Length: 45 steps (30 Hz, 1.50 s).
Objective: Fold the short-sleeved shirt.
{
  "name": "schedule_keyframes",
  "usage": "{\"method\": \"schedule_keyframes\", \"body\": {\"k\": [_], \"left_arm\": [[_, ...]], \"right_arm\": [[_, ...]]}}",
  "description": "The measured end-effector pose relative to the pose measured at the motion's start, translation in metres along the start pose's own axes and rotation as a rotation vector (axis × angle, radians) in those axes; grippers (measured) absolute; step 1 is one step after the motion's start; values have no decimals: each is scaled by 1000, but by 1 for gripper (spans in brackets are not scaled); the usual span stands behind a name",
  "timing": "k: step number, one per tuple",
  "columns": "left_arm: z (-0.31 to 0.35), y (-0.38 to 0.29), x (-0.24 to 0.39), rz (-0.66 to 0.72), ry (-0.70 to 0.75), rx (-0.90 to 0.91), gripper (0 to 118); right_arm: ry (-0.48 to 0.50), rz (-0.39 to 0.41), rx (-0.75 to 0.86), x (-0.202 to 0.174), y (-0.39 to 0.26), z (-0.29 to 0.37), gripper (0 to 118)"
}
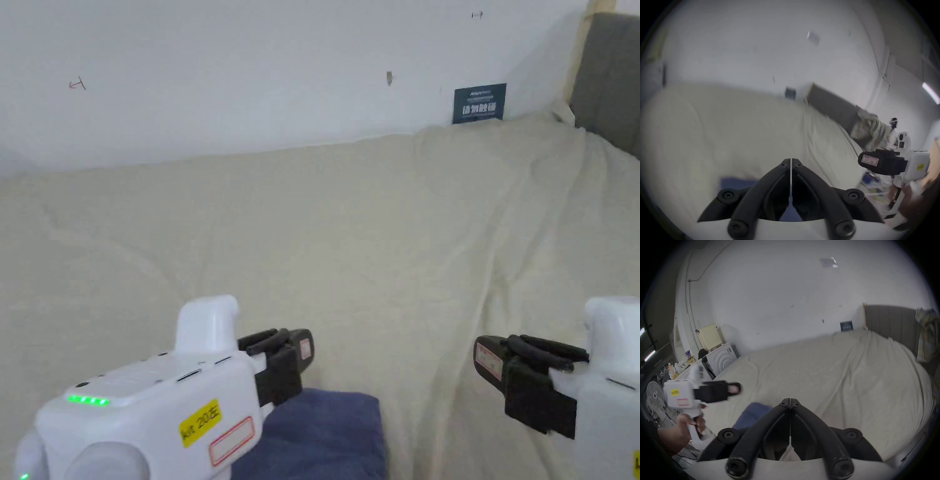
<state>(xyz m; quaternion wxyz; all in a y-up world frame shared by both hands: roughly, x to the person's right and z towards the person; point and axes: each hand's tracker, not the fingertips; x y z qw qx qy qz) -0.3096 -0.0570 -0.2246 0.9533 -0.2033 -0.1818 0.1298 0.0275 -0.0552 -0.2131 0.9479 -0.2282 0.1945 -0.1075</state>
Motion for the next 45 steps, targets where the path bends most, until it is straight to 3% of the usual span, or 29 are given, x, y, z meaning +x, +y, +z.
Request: {"method": "schedule_keyframes", "body": {"k": [4, 10, 14, 16, 18, 20, 22, 25, 35, 37, 40, 43, 45], "left_arm": [[66, 28, 12, -210, 217, 319, 2], [110, 33, 27, -371, 552, 612, 2], [100, 14, 16, -385, 653, 666, 2], [91, 2, 9, -344, 763, 651, 2], [89, -7, -5, -288, 695, 583, 2], [86, -16, -10, -286, 694, 558, 2], [85, -24, -13, -305, 711, 542, 2], [84, -31, -14, -288, 705, 513, 2], [89, -20, -6, -320, 710, 527, 2], [99, -3, -5, -319, 706, 541, 2], [111, 20, -15, -309, 647, 484, 2], [109, 31, -33, -290, 597, 289, 2], [105, 22, -46, -266, 632, 184, 2]], "right_arm": [[5, 64, 154, -18, 30, 17, 0], [-86, 296, 487, -59, 46, 46, 0], [-217, 305, 759, -60, 12, 48, 0], [-342, 365, 702, -53, -2, 29, 0], [-404, 308, 525, -40, -10, 12, 0], [-437, 220, 508, -27, -20, 10, 0], [-479, 223, 536, -24, -27, 13, 0], [-465, 252, 517, -22, -27, 14, 0], [-438, 229, 549, -29, -13, 25, 0], [-372, 192, 608, -34, -2, 33, 0], [-272, 215, 581, -45, 23, 32, 0], [-81, 269, 355, -58, 46, 4, 0], [28, 326, -23, -68, 53, -45, 0]]}}
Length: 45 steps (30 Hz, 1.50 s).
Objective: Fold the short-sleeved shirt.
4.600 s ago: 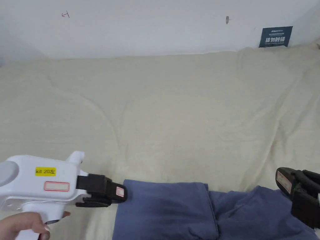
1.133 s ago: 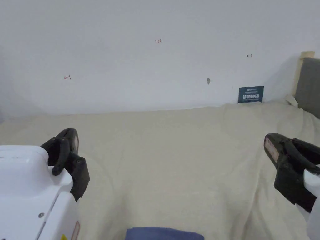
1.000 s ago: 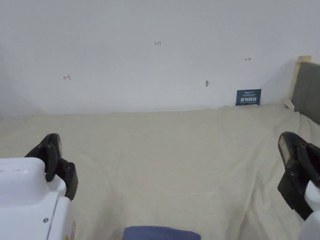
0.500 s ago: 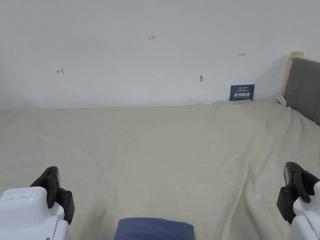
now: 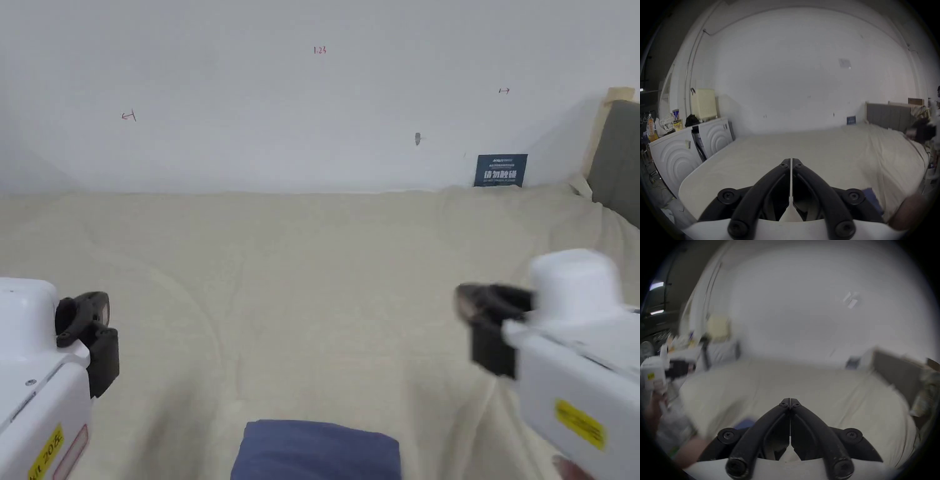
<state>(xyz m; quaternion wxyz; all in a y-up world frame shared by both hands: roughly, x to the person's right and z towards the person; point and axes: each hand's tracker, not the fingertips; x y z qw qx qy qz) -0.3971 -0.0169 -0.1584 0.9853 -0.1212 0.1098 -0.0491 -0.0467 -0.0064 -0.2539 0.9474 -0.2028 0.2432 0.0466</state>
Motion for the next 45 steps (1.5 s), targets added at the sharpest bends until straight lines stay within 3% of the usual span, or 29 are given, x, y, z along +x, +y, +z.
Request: {"method": "schedule_keyframes", "body": {"k": [2, 4, 5, 7, 9, 11, 13, 14, 16, 18, 19, 21, 25, 27, 34, 35, 36, 37, 38, 39, 40, 41, 43, 45], "left_arm": [[-3, -17, -3, 6, 2, 8, 2], [-7, -33, -2, 20, 5, -21, 2], [-11, -40, -2, 34, 6, -70, 2], [-18, -50, -5, 61, -36, -123, 2], [-33, -52, -8, 74, -111, -222, 2], [-62, -55, -19, 130, -231, -367, 2], [-103, -65, -38, 323, -474, -565, 4], [-126, -76, -47, 469, -622, -706, 11], [-166, -102, -56, 746, -808, -845, 64], [-189, -121, -53, 784, -892, -889, 112], [-198, -128, -50, 743, -930, -893, 118], [-214, -142, -42, 750, -1005, -956, 118], [-230, -164, -5, 903, -1044, -1109, 118], [-233, -165, 14, 1004, -1168, -1065, 118], [-227, -165, 39, 907, -1170, -1104, 116], [-226, -163, 40, 853, -1158, -1127, 112], [-228, -162, 37, 834, -1123, -1143, 100], [-226, -159, 37, 841, -1067, -1147, 78], [-224, -158, 36, 826, -1022, -1146, 34], [-221, -155, 35, 776, -953, -1124, 21], [-219, -155, 35, 688, -857, -1096, 21], [-215, -153, 36, 688, -846, -1077, 21], [-211, -146, 35, 704, -916, -1101, 21], [-206, -130, 33, 627, -911, -1068, 21]], "right_arm": [[185, -22, -434, -3, -10, -59, 0], [271, -150, -603, -6, -39, -106, 0], [277, -176, -665, -7, -54, -124, 0], [179, -78, -809, -18, -78, -144, 0], [99, 70, -893, -23, -99, -163, 0], [120, 47, -899, -19, -112, -182, 0], [121, -27, -894, -16, -102, -185, 0], [127, -27, -906, -15, -101, -187, 0], [141, -5, -898, -14, -104, -182, 0], [149, -4, -883, -12, -105, -180, 0], [151, -11, -877, -11, -107, -177, 0], [150, -30, -870, -10, -108, -178, 0], [149, -22, -869, -11, -109, -179, 0], [147, -10, -868, -14, -110, -178, 0], [153, 3, -838, -13, -114, -171, 0], [156, -4, -832, -12, -114, -171, 0], [159, -18, -823, -10, -114, -169, 0], [162, -39, -811, -8, -114, -166, 0], [163, -59, -799, -5, -113, -162, 0], [161, -95, -768, -2, -111, -158, 0], [169, -123, -745, 1, -110, -152, 0], [188, -167, -720, 5, -109, -145, 0], [188, -232, -703, 9, -103, -132, 0], [175, -212, -697, 8, -98, -123, 0]]}}
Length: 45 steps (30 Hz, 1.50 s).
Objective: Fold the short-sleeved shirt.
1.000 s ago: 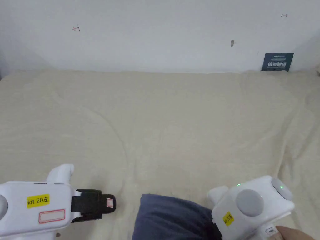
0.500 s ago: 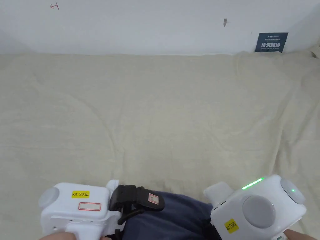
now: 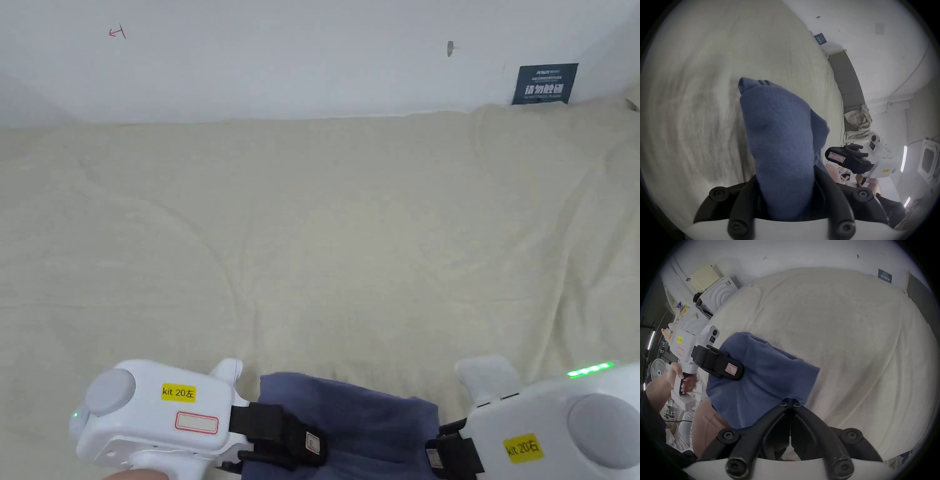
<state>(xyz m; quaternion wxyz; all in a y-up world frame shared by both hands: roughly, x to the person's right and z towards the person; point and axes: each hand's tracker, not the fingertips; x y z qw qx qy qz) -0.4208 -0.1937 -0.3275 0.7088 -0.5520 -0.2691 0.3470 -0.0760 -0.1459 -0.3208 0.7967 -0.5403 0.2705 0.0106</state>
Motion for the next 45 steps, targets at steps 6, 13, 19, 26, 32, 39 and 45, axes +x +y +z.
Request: {"method": "schedule_keyframes", "body": {"k": [6, 13, 19, 26, 32, 39, 45], "left_arm": [[94, 8, 6, -103, 207, 54, 21], [258, 21, -63, -77, 717, 86, 21], [342, 27, -132, 25, 914, 84, 21], [384, 29, -182, 132, 974, 51, 24], [395, 16, -175, 156, 1101, 230, 115], [411, 7, -157, 139, 1115, 390, 115], [334, -10, -116, -7, 906, 416, 0]], "right_arm": [[-41, 66, 38, -22, 6, 6, 0], [-5, 96, -16, -57, 8, -16, 0], [37, 95, -75, -82, 11, -36, 0], [23, 96, -82, -91, 20, -43, 0], [16, 78, -68, -87, 23, -38, 0], [17, 51, -51, -72, 14, -26, 0], [25, 10, 10, -54, 8, -2, 0]]}}
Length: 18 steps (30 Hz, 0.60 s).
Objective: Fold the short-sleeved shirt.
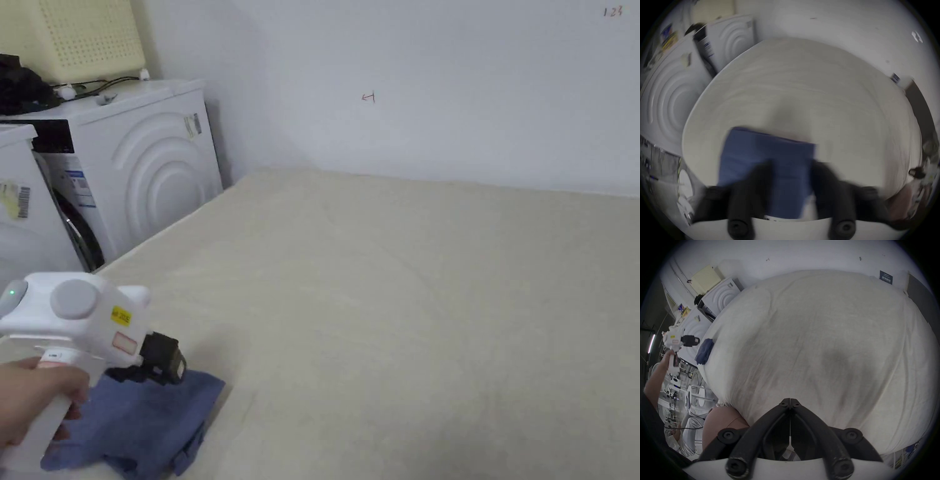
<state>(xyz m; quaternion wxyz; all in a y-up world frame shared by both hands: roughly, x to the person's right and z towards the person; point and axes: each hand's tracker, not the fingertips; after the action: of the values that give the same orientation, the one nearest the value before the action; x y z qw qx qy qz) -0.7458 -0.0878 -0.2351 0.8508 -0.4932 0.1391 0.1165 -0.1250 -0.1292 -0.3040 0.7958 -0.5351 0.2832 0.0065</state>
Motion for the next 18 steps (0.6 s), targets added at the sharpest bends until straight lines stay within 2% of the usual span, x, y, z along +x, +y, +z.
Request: {"method": "schedule_keyframes", "body": {"k": [2, 5, 11, 14, 18], "left_arm": [[1, -28, 61, -81, -71, 17, 0], [6, -56, 135, -66, -250, 84, 0], [51, -100, 264, -138, -399, 318, 0], [80, -110, 298, -135, -441, 476, 0], [115, -130, 323, -157, -374, 723, 0]], "right_arm": [[-10, -12, 19, 6, -1, 10, 0], [-16, -23, 65, 14, -4, 28, 0], [-32, -63, 196, 34, -19, 69, 0], [-54, -56, 313, 39, -30, 94, 0], [-111, 0, 566, 29, -51, 137, 0]]}}
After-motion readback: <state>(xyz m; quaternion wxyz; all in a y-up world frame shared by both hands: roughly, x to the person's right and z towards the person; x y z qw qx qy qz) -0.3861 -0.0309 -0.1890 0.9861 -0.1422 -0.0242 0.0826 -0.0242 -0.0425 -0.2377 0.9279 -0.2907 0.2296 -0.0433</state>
